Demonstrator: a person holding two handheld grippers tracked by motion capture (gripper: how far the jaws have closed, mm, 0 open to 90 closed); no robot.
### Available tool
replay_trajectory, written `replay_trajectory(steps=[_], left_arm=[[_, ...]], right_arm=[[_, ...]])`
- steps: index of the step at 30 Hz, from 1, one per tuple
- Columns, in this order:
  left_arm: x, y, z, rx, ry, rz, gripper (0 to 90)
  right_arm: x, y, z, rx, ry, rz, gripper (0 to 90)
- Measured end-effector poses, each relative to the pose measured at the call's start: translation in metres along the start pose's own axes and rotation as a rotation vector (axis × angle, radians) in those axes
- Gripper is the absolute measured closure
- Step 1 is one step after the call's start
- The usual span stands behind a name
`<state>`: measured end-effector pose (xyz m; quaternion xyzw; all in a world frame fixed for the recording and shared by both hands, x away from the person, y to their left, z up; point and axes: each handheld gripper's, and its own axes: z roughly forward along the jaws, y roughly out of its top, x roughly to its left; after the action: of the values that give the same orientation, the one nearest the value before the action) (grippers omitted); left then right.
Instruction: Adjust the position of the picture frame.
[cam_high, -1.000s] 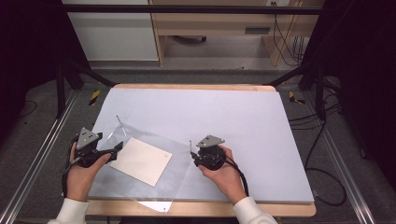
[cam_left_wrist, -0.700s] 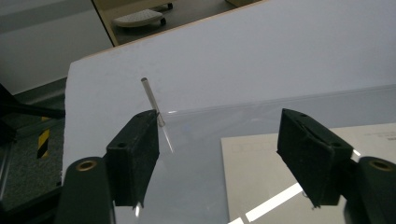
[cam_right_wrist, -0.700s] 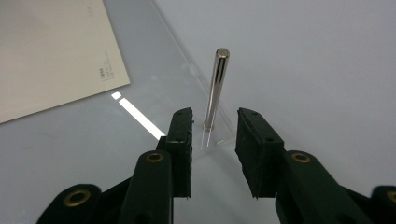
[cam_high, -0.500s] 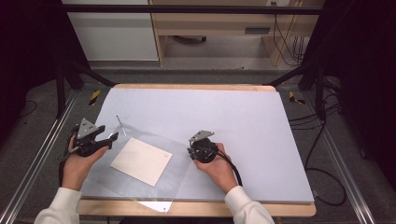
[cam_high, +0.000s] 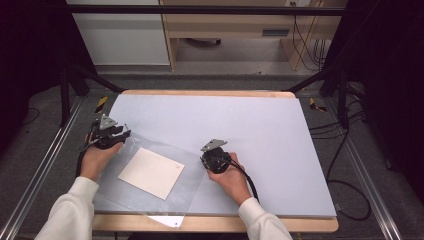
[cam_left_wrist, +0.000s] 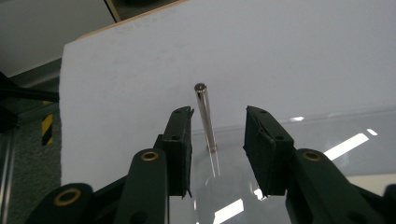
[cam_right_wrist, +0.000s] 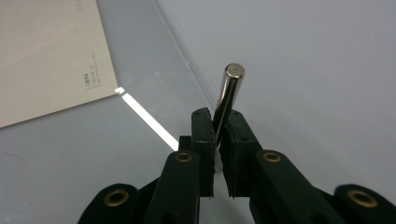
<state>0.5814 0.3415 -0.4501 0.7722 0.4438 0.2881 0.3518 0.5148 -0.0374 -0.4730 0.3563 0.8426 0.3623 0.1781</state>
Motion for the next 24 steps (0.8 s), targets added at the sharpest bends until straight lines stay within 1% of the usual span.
replay_trajectory(steps=[2,4,7,13,16,19,21,24], left_arm=[[0.001,0.001,0.005,0.014,0.006,0.001,62.8],[0.002,0.002,0.009,0.017,-0.006,-0.02,65.1],[0.003,0.002,0.012,0.023,-0.002,-0.023,67.3],[0.003,-0.001,0.02,0.046,-0.011,-0.037,71.5],[0.002,-0.001,0.024,0.059,-0.003,-0.032,73.4],[0.003,-0.001,0.024,0.061,0.008,-0.052,77.3],[0.003,-0.002,0.025,0.06,0.014,-0.047,79.7],[0.004,-0.002,0.026,0.058,0.015,-0.043,80.9]], right_arm=[[0.0,0.0,0.0,0.001,0.002,0.003,84.1],[0.0,0.0,0.0,0.002,0.003,0.007,84.1],[0.0,0.0,0.0,-0.003,0.003,0.011,84.1],[0.0,0.0,-0.001,-0.01,0.005,0.022,83.8],[-0.001,0.001,-0.001,-0.012,0.007,0.023,83.5],[-0.002,0.001,0.0,-0.014,0.007,0.025,83.3],[-0.001,0.001,-0.001,-0.014,0.007,0.029,83.3],[-0.001,0.002,-0.001,-0.016,0.007,0.032,83.2]])
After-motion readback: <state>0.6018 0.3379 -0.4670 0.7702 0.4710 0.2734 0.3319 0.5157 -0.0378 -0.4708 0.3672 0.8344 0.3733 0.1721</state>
